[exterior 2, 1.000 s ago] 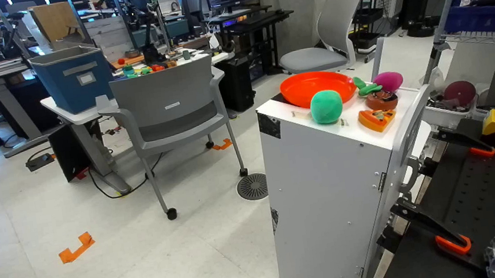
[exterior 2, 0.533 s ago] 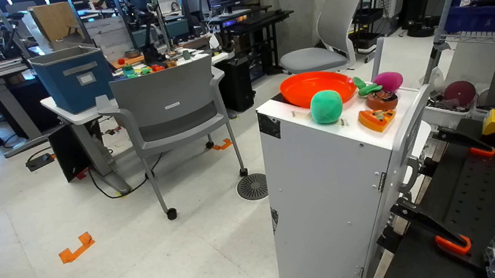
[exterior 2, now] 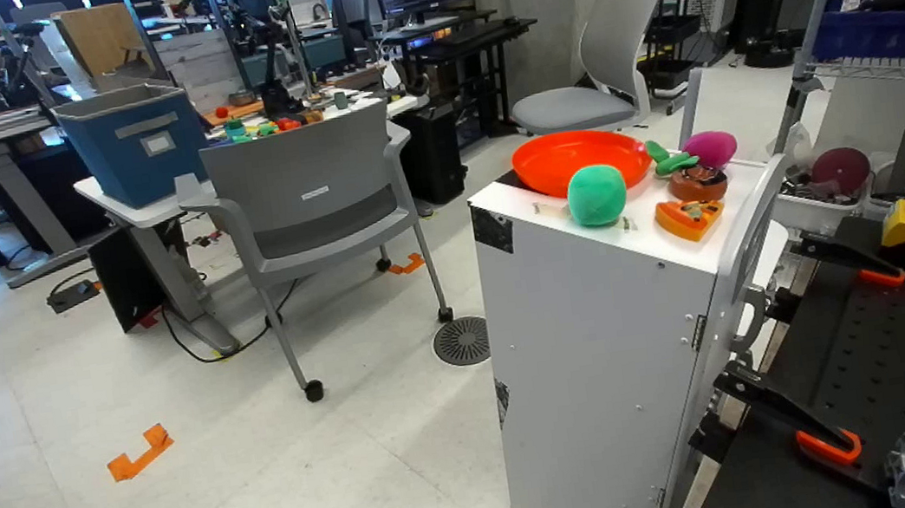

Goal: Put the green object on the orange plate

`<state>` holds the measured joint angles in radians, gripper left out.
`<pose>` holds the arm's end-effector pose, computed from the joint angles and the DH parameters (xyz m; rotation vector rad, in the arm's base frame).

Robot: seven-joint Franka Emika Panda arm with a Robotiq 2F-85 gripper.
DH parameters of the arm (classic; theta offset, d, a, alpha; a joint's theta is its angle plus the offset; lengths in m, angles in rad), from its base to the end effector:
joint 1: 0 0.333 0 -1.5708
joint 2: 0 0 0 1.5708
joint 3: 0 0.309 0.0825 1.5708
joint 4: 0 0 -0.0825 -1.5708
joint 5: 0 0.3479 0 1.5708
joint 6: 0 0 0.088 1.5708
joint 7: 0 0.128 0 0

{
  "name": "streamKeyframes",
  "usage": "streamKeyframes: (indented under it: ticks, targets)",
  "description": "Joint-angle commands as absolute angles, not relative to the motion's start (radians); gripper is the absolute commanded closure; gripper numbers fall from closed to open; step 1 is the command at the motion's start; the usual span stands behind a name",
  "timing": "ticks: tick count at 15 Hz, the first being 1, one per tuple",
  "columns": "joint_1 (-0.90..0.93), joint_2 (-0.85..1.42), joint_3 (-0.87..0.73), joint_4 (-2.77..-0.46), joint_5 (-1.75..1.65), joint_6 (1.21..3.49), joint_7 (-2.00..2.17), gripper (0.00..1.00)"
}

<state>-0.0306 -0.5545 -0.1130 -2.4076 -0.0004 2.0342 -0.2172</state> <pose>0.3703 -0.0578 0.5100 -3.0979 -0.1321 -0.2887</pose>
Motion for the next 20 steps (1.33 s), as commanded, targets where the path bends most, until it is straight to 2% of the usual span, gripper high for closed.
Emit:
streamKeyframes:
  ticks: [1, 12, 17, 20]
  targets:
    - [-0.003, -0.584, -0.141, -2.43, -0.007, 2.032, -0.352, 0.0]
    - [-0.057, -0.558, -0.092, -2.436, -0.08, 2.074, -0.208, 0.0]
    - [-0.082, -0.526, -0.049, -2.401, -0.133, 1.965, -0.043, 0.0]
    - [-0.042, -0.519, -0.07, -2.384, -0.102, 1.862, -0.126, 0.0]
